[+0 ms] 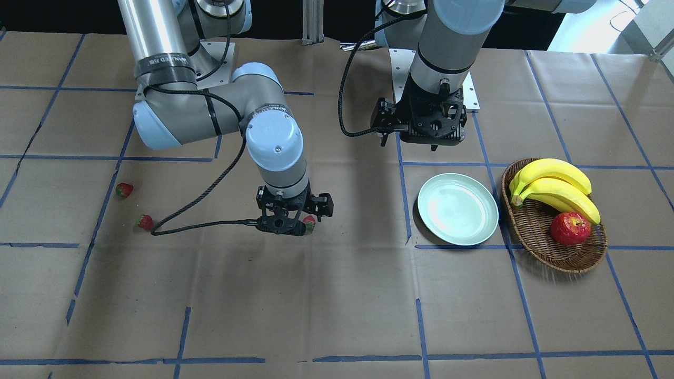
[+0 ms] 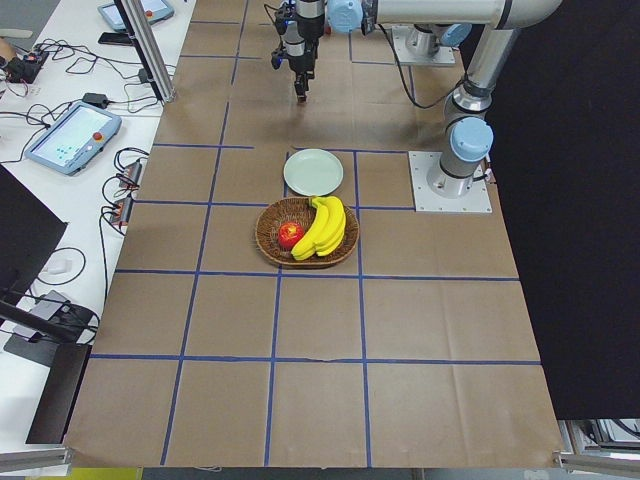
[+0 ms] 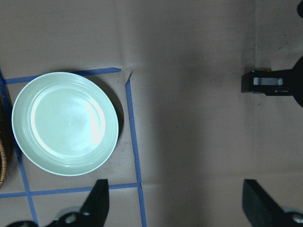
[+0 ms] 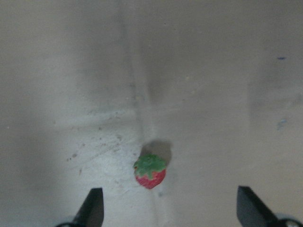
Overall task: Collect all strawberries into plate
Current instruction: 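Reach the left gripper to the center strawberry while the right returns to the others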
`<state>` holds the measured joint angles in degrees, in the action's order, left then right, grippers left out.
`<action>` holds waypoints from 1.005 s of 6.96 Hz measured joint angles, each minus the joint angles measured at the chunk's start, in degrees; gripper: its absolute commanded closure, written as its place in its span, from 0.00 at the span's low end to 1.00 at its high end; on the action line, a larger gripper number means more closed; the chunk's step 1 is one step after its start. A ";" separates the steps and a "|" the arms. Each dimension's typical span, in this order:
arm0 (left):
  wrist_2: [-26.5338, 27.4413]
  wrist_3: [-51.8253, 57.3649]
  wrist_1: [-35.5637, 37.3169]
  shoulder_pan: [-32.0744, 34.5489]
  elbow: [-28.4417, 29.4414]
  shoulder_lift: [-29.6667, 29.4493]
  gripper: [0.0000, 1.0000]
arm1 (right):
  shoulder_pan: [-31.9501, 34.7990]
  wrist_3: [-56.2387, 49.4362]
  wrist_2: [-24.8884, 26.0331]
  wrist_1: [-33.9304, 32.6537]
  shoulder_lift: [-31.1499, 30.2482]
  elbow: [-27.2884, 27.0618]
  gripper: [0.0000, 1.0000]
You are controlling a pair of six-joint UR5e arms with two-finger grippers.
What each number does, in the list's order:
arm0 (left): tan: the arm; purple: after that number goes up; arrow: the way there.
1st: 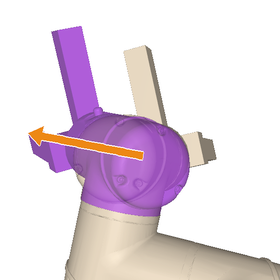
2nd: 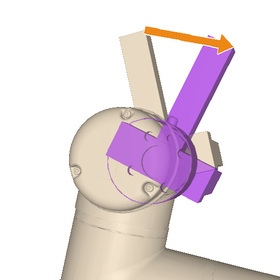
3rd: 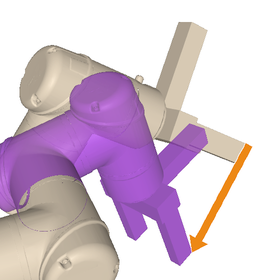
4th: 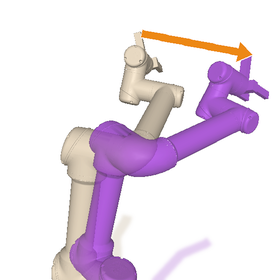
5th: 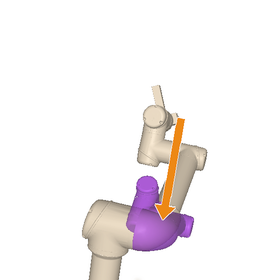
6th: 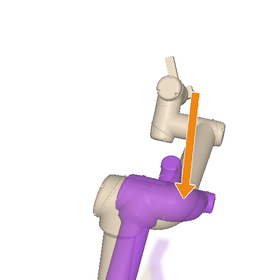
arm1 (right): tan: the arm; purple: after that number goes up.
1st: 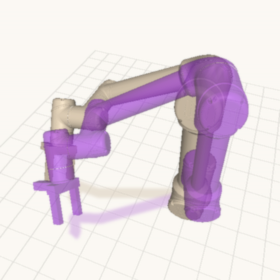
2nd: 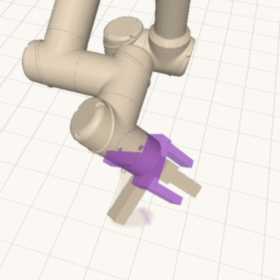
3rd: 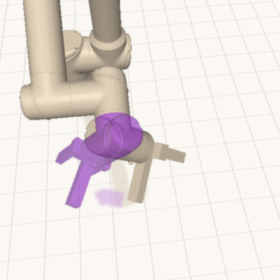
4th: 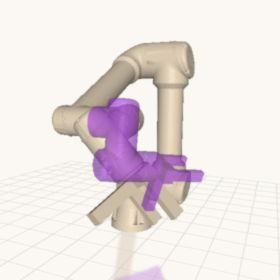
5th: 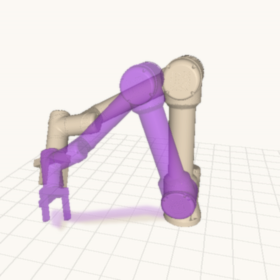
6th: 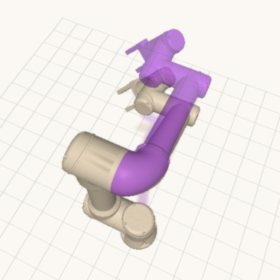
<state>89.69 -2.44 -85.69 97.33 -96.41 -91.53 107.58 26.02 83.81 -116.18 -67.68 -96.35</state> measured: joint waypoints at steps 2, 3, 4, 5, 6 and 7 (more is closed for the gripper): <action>-3.64 -1.01 4.22 0.08 -0.32 -2.58 0.01 | -8.98 -10.39 0.84 9.27 -7.65 -0.68 0.00; -5.40 -2.09 6.92 0.71 -0.33 -4.68 0.01 | -13.40 -15.41 2.69 11.95 -10.08 -1.31 0.00; -6.08 -3.33 10.04 2.09 -0.30 -7.30 0.01 | -16.92 -20.11 5.51 12.79 -11.55 -2.62 0.00; -6.33 -5.18 14.97 4.14 -0.28 -10.82 0.01 | -20.31 -24.08 7.27 12.70 -12.43 -4.29 0.00; -6.54 -7.47 19.92 6.19 -0.27 -14.89 0.01 | -24.27 -27.83 7.79 12.54 -12.94 -5.67 0.00; -7.11 -9.28 23.66 7.89 -0.28 -18.95 0.01 | -27.75 -30.89 7.70 11.19 -12.92 -6.97 0.00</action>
<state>82.59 -11.72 -62.03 105.22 -96.68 -110.49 79.83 -4.86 91.52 -104.99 -80.60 -103.32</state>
